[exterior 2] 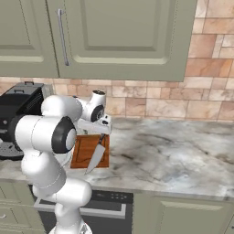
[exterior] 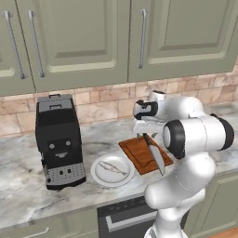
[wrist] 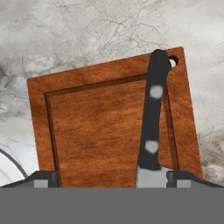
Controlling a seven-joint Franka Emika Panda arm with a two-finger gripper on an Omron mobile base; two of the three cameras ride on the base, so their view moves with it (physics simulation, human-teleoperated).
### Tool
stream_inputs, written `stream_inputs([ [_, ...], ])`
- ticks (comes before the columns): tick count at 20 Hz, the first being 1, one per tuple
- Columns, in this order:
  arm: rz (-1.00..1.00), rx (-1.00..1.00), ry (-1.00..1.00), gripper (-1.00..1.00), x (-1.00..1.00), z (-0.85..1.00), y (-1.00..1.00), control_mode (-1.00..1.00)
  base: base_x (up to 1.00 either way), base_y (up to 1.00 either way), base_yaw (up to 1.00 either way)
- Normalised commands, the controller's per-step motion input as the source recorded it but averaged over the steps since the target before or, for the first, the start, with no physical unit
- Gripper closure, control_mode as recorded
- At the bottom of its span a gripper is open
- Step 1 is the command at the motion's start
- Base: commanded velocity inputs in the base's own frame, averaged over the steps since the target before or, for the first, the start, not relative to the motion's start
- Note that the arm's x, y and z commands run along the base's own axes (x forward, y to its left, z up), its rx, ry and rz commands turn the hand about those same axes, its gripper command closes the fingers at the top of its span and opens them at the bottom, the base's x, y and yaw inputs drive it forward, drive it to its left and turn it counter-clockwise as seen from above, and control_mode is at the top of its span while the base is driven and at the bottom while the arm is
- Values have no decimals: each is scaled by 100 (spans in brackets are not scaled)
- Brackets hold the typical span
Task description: Pick up the knife from the drawer and place it on the cutting board. Then place the meat from the plate to the cutting board.
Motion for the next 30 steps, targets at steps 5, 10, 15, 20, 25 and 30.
stream_inputs([
  [5, 9, -6, -10, -100, -68, 5, 43, -100, 0, 0, 0],
  [10, 10, -2, -7, -100, -47, 15, 45, -100, 0, 0, 0],
  [15, 9, 0, 1, -100, -51, 28, 44, -100, 0, 0, 0],
  [20, 13, 0, 9, -100, -17, 2, 55, -100, 0, 0, 0],
  [25, 18, 0, 0, -100, -15, -2, 41, -100, 0, 0, 0],
  [30, 20, 0, 0, -100, -9, -10, 40, -100, 0, 0, 0],
])
